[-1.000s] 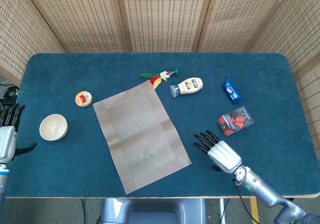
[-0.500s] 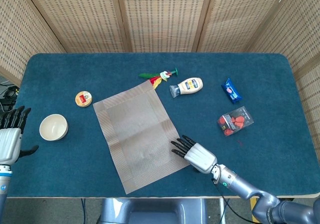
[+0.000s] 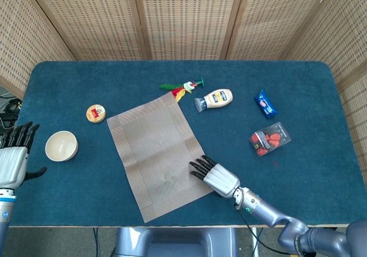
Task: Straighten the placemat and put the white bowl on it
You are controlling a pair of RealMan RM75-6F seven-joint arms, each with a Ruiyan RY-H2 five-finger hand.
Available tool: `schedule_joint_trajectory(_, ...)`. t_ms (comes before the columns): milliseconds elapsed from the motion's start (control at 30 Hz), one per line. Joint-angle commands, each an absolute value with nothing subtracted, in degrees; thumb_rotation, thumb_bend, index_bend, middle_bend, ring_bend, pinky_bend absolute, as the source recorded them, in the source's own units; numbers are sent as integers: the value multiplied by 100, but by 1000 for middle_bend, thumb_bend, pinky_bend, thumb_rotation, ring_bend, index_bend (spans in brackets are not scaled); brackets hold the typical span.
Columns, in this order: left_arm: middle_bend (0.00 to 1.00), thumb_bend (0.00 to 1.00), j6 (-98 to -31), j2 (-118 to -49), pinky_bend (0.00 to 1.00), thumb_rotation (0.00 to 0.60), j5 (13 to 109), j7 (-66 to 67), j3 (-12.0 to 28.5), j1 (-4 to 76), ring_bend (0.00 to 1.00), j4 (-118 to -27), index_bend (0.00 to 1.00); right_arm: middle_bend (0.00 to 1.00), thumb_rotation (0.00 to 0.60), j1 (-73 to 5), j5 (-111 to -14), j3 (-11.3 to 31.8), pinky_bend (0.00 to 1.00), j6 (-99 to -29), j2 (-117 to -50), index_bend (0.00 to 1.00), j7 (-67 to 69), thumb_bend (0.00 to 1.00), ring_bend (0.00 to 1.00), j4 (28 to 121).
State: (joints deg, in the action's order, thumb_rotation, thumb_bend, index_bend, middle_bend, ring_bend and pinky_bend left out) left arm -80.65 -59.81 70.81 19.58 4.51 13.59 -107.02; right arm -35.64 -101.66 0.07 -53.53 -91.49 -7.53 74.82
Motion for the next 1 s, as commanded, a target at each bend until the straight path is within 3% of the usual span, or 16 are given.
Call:
schedule_joint_trajectory(33,0,0,-8057,-5968,0,600,7091,1937,455,1353,0,-10704,0,0,600,-3606,-10120,23,0,-5329,-9227,182,-801,0,0,7410)
schedule_joint_trajectory(233,0,0,-8024,-5946,0,600,7113,1887,464,1351,0,-10683,0,0,600,-3662,-10048,23,0,-5327,-9350,187,-830,10,0,7288)
schedule_joint_trajectory(367,0,0,-8011,-5927,0,600,7123,1828,475,1342,0,-10680,0,0,600,-3692,-10029,48,0,-5432,-9389,194,-768,128,0,7273)
schedule_joint_trajectory(600,0,0,-7986,-5915,0,600,7172,1801,470,1336,0,-10673,0,0,600,-3762,-10041,44,0,-5561,-9385,195,-672,218,0,7295)
schedule_joint_trajectory(867,0,0,-7941,-5927,0,600,7197,1827,463,1344,0,-10672,0,0,600,-3847,-10090,-45,0,-5597,-9343,226,-584,521,0,7245)
schedule_joint_trajectory(1000,0,0,-7936,-5931,0,600,7208,1839,466,1342,0,-10675,0,0,600,-3883,-10145,-160,0,-5601,-9283,235,-521,616,0,7193)
